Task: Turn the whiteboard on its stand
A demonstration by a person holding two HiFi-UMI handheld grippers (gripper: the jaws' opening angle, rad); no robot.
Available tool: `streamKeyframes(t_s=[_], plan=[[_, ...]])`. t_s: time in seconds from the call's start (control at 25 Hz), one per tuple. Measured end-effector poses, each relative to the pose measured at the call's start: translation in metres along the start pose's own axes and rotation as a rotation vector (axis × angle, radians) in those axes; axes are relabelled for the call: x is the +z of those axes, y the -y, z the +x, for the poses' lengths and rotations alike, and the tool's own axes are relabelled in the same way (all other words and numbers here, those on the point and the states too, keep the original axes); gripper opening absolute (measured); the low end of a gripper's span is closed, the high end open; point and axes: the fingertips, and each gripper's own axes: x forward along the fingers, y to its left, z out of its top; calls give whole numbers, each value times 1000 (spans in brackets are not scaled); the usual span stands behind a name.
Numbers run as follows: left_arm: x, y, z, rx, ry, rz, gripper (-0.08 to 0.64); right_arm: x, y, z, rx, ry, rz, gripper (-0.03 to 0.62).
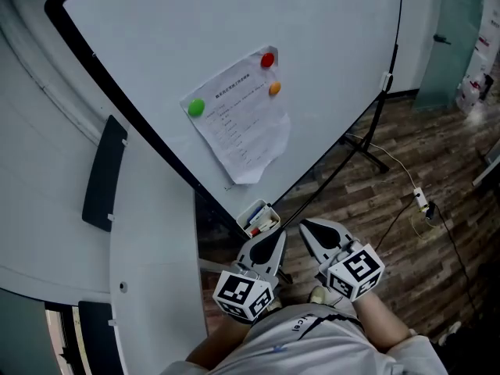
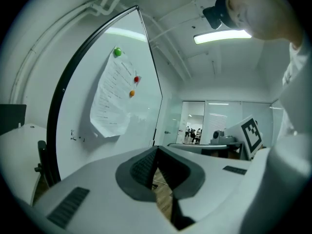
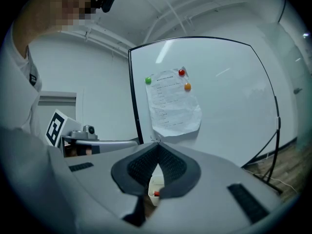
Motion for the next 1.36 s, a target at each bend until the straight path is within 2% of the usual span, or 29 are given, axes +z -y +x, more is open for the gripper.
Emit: streamKeyframes(t_s=[0.4, 0.76, 1.36], plan=[[-1, 32, 28, -9, 17, 5, 11, 4, 19, -33, -56, 12, -50, 11], [-8, 53, 39, -26, 5, 17, 11, 8, 28, -50, -60, 19, -58, 11], [-12, 52, 41, -18, -7, 20, 11, 5, 29, -51, -53, 15, -57, 11]])
